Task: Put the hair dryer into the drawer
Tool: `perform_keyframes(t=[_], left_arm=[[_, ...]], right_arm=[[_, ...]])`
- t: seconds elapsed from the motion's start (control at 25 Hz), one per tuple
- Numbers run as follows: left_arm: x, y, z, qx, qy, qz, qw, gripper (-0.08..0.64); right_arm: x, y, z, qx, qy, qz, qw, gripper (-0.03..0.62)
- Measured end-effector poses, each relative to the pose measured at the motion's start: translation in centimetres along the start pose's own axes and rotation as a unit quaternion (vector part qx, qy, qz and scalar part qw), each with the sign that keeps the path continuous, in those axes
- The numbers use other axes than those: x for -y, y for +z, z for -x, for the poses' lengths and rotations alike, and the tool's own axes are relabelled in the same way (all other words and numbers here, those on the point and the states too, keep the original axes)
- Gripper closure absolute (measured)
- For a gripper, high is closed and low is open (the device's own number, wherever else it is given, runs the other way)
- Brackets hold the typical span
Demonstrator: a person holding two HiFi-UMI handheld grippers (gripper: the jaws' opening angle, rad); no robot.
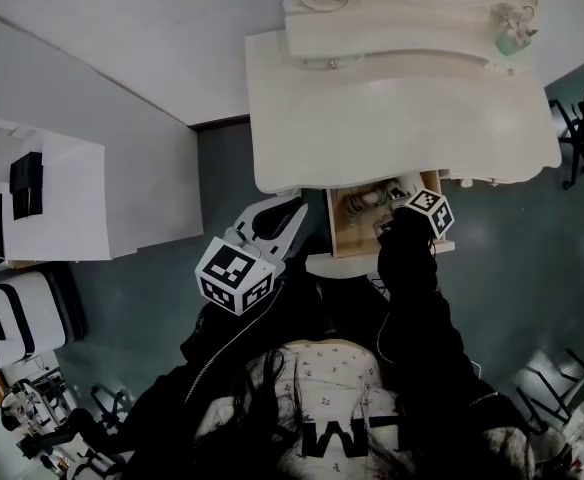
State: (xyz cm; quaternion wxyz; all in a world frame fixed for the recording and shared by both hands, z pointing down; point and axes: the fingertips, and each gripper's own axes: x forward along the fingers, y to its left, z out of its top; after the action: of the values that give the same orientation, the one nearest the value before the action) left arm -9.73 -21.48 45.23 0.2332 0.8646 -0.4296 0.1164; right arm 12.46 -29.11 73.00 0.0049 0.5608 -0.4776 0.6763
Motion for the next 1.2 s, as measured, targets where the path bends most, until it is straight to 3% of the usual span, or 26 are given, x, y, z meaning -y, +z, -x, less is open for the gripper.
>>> perform_keyframes(t=[0.24,0.4,0.64,0.84,1.2], left_arm=[[0.6,0.9,-0.9,0.009,-0.03,-0.012,0.9994,0.558],[1.1,1.1,-1.2,0.011,-0.051,-0.02,0.9984,0.558],[1.8,1.2,-1.4,0.009,-0.085,-0.035,0.9958,0.558],[2.6,1.1,-1.5,0.005,-0.12,-0.051,0.9914,0.558],[5.1,-0.1,-2.1,-0.013,-0.186,-0.068,0.9802,0.558]], right_arm=[[-2.1,-1.0,3.6,0.006,0.025,0.036,0.999,0.299],[-4.4,-1.9,6.4,0.017,0.068,0.077,0.995,0.301],[-8.4,-4.2,10.8,0.027,0.122,0.182,0.975,0.302],[-10.9,-6.8,14.8,0.04,0.185,0.207,0.96,0.302],[-11.0,-9.6,19.3,0.086,0.172,0.26,0.946,0.305]])
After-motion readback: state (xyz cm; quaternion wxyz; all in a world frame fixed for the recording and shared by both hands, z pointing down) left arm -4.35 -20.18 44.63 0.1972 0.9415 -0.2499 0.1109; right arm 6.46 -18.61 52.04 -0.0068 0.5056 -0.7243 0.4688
